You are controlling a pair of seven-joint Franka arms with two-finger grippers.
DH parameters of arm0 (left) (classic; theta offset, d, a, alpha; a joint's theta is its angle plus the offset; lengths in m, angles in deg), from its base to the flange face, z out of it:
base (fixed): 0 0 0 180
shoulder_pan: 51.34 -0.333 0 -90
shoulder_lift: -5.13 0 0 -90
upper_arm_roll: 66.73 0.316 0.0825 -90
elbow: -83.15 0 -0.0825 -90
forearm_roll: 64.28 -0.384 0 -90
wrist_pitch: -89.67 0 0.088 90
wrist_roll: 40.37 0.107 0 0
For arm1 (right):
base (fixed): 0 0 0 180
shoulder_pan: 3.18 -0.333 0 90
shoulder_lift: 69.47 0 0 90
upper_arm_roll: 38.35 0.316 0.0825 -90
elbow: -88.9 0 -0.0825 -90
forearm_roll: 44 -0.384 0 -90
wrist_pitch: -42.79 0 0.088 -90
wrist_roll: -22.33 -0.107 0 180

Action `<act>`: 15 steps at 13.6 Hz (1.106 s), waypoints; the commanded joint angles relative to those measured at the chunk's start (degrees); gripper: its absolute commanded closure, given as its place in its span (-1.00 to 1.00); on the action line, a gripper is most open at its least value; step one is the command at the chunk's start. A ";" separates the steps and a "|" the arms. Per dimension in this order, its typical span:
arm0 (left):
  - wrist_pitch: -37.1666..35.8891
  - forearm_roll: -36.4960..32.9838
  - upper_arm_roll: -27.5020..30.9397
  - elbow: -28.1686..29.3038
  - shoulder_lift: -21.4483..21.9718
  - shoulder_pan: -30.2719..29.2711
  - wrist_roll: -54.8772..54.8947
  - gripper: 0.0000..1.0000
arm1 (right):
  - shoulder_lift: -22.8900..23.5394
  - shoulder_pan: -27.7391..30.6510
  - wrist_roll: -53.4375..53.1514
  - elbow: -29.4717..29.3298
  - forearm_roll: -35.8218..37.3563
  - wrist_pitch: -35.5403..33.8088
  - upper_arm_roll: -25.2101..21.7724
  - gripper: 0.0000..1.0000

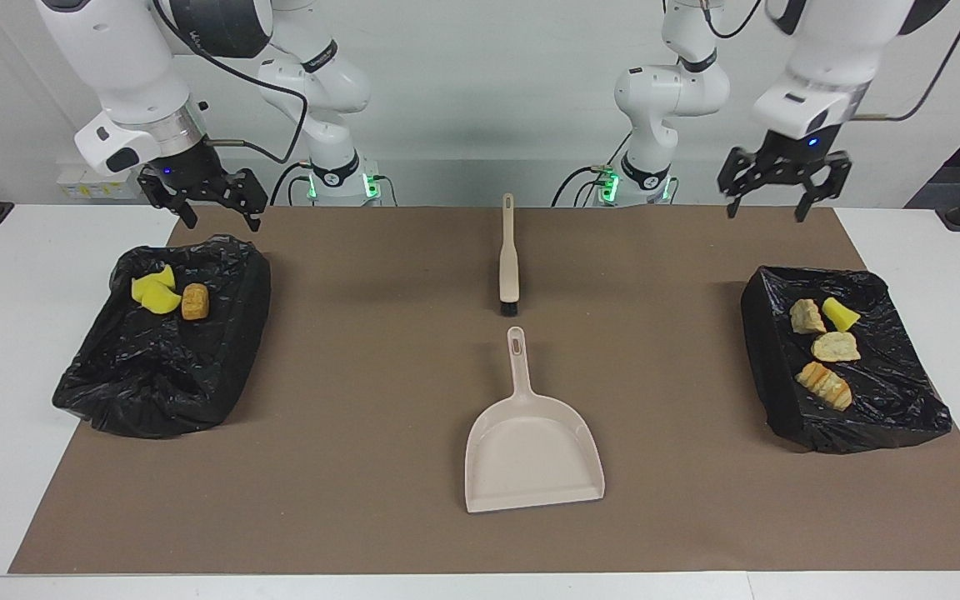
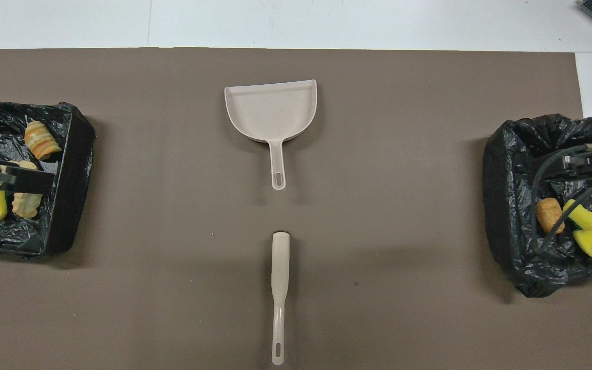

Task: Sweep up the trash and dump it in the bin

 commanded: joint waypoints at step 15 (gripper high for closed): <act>-6.84 2.90 0.50 -10.75 -6.03 -1.00 -4.71 -1.00 | -0.90 0.39 -0.92 0.87 -1.17 0.15 0.18 -1.00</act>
